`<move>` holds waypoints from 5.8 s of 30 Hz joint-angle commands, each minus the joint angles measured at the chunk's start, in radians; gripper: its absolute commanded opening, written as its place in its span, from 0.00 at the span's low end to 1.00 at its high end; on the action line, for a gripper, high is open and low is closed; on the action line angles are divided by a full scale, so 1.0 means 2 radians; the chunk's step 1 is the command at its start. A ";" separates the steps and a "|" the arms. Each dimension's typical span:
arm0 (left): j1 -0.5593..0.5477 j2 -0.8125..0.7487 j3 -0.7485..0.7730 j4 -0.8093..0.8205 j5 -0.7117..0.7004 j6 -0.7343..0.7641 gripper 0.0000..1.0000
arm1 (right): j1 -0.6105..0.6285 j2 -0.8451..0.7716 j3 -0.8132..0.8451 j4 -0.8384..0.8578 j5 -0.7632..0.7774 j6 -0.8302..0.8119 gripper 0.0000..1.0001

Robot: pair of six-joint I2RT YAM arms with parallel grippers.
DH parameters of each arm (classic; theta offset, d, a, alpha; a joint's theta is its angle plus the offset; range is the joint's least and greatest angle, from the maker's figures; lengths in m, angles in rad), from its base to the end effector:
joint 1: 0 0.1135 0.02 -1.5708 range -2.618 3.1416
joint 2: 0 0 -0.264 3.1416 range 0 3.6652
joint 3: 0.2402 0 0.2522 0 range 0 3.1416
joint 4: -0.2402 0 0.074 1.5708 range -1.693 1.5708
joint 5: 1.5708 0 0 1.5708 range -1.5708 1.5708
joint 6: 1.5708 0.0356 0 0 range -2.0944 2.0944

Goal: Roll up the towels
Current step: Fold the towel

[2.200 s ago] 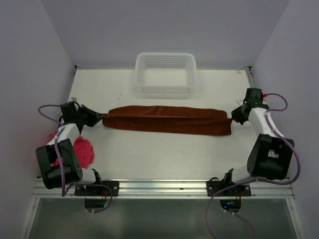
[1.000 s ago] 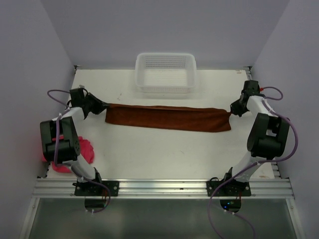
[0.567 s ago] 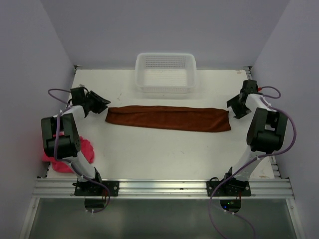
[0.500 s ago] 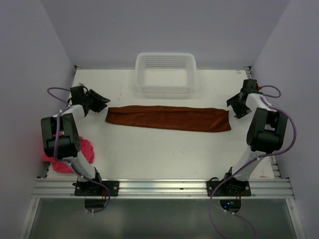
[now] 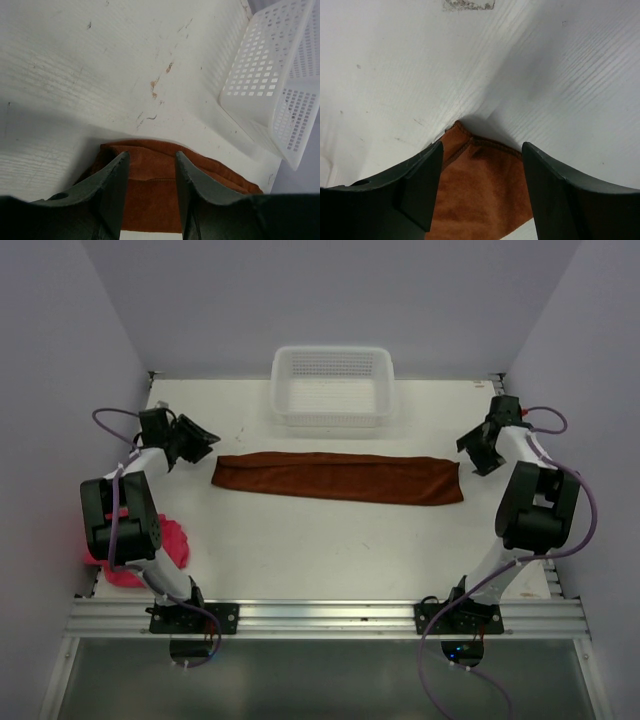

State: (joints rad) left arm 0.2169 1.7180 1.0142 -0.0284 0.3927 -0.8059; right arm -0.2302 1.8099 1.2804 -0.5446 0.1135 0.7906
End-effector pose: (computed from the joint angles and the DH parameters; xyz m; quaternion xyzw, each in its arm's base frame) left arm 0.3582 0.0650 0.1904 -0.3691 0.8201 -0.2864 0.3304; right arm 0.3655 -0.0898 0.2019 0.4849 0.8376 0.0150 0.2510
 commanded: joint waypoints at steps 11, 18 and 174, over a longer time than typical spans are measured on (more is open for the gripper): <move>-0.038 -0.034 -0.010 -0.059 -0.077 0.061 0.43 | -0.001 -0.067 -0.019 0.002 -0.014 -0.013 0.59; -0.053 -0.029 0.005 -0.082 -0.111 0.078 0.39 | -0.001 -0.059 -0.027 0.011 -0.026 -0.010 0.56; -0.023 0.156 0.144 -0.048 -0.021 -0.009 0.07 | 0.391 0.147 0.195 0.163 -0.106 -0.098 0.14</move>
State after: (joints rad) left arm 0.1612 2.0258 1.2617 -0.1638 0.3367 -0.8276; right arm 0.5453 2.0720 1.5887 -0.2237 -0.0826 0.6262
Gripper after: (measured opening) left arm 0.071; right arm 0.145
